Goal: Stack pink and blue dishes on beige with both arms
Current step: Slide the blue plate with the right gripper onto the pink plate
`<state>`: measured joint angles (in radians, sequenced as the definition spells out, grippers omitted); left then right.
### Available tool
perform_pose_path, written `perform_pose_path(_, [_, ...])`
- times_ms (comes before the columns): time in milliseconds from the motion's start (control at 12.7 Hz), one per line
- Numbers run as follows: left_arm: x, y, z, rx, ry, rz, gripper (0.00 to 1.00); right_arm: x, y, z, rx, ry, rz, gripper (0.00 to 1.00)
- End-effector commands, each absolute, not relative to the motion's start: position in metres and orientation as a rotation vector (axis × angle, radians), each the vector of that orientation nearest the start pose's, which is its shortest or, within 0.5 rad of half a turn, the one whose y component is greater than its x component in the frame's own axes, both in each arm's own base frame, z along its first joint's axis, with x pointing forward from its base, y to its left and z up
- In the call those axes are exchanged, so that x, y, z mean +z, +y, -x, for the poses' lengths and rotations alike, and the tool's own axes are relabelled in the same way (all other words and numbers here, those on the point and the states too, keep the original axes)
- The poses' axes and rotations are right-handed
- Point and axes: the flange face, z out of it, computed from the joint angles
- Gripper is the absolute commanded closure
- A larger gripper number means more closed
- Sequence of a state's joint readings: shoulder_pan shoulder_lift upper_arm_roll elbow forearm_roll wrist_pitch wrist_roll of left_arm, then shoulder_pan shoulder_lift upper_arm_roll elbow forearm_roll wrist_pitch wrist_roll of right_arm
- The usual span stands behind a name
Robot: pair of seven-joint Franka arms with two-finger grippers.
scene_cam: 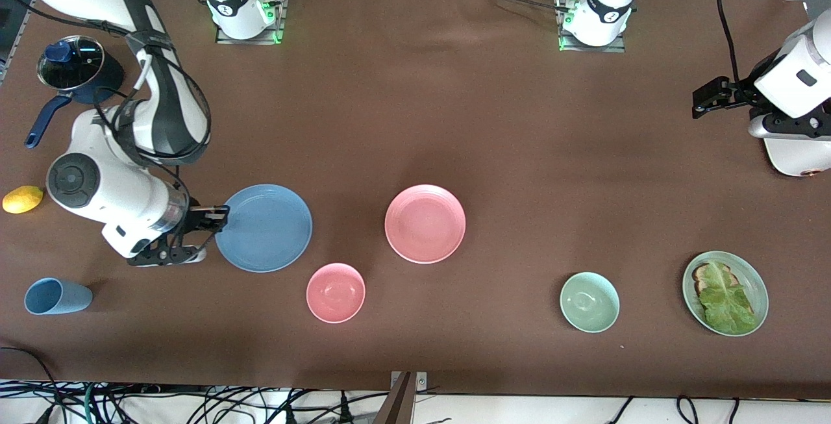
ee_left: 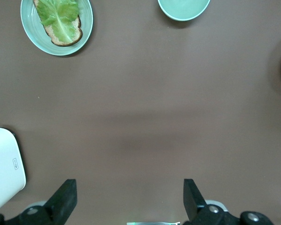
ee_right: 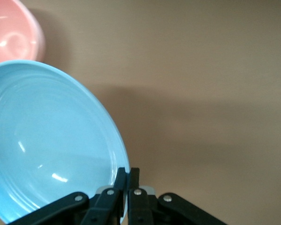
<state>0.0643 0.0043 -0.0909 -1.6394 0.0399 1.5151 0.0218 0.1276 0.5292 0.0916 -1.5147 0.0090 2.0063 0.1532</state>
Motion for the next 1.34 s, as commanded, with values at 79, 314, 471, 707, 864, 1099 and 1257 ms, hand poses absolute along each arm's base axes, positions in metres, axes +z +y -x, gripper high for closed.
perform_pose_path(79, [0.591, -0.008, -0.542, 0.195, 0.069, 3.102, 0.00, 0.356, 0.257, -0.650, 0.096, 0.138, 3.076, 1.00])
perform_pose_path(314, [0.591, -0.008, -0.542, 0.195, 0.064, 3.100, 0.00, 0.333, 0.334, -0.625, 0.072, 0.293, 3.057, 1.00])
perform_pose_path(471, [0.591, -0.010, -0.542, 0.195, 0.066, 3.101, 0.00, 0.317, 0.379, -0.608, 0.019, 0.367, 3.027, 1.00])
perform_pose_path(707, [0.591, -0.008, -0.542, 0.195, 0.064, 3.102, 0.00, 0.299, 0.411, -0.595, -0.011, 0.481, 2.992, 1.00])
perform_pose_path(864, [0.591, -0.008, -0.542, 0.195, 0.069, 3.102, 0.00, 0.292, 0.417, -0.593, -0.021, 0.544, 2.970, 1.00])
perform_pose_path(1099, [0.592, -0.007, -0.542, 0.193, 0.071, 3.102, 0.00, 0.283, 0.424, -0.590, -0.024, 0.534, 2.968, 1.00])
perform_pose_path(1257, [0.592, -0.008, -0.542, 0.193, 0.064, 3.102, 0.00, 0.275, 0.427, -0.593, -0.060, 0.532, 2.939, 1.00])
